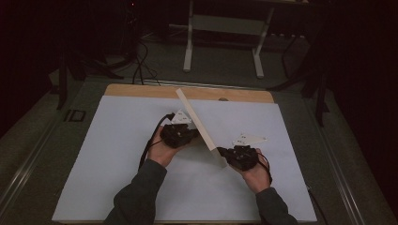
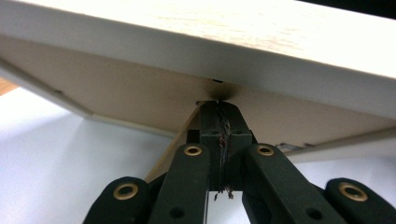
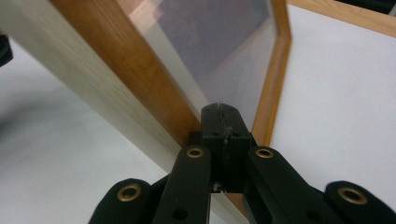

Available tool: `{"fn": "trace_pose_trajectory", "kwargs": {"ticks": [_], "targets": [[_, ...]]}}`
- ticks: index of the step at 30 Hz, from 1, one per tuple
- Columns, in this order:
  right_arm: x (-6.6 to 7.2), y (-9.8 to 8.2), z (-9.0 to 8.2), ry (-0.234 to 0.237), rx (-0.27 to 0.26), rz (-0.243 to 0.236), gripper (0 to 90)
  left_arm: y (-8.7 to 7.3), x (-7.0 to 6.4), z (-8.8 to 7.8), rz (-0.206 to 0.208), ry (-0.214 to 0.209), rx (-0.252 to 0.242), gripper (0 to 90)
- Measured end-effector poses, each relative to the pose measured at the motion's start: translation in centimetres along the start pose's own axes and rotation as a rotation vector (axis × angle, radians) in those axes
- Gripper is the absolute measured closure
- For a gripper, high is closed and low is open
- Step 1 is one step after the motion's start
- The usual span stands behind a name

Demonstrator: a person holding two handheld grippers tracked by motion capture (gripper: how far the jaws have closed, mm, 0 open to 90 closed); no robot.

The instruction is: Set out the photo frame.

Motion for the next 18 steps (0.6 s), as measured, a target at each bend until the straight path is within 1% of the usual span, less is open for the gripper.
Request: {"fn": "trace_pose_trajectory", "kwargs": {"ticks": [5, 8, 12, 16, 18], "targets": [[0.6, 0.1, 0.3, 0.010, 0.003, -0.013, 90.0, -0.1, 0.3, -0.1, -0.003, -0.002, 0.005, 89.9], [0.9, 0.2, 0.3, 0.014, 0.004, -0.021, 90.0, -0.1, 0.2, -0.2, 0.002, 0.007, 0.010, 90.0], [1.0, 0.3, 0.2, 0.021, 0.004, -0.030, 90.0, -0.1, 0.1, -0.2, 0.008, 0.008, 0.021, 90.0], [1.2, 0.6, -0.1, 0.041, -0.003, -0.038, 90.0, -0.3, -0.2, -0.4, 0.006, -0.009, 0.021, 90.0], [1.4, 0.8, -0.2, 0.050, -0.008, -0.051, 90.0, -0.5, -0.5, -0.6, 0.003, -0.018, 0.018, 90.0]]}}
Point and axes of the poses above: each handheld gripper's, and its own axes: z roughly forward along the jaws, y roughly out of its top, x roughly to its left, the point moved 3 cm from there along z, roughly forward along the jaws, and after that the axes turned 6 degrees about -z, right-handed, at the moved point
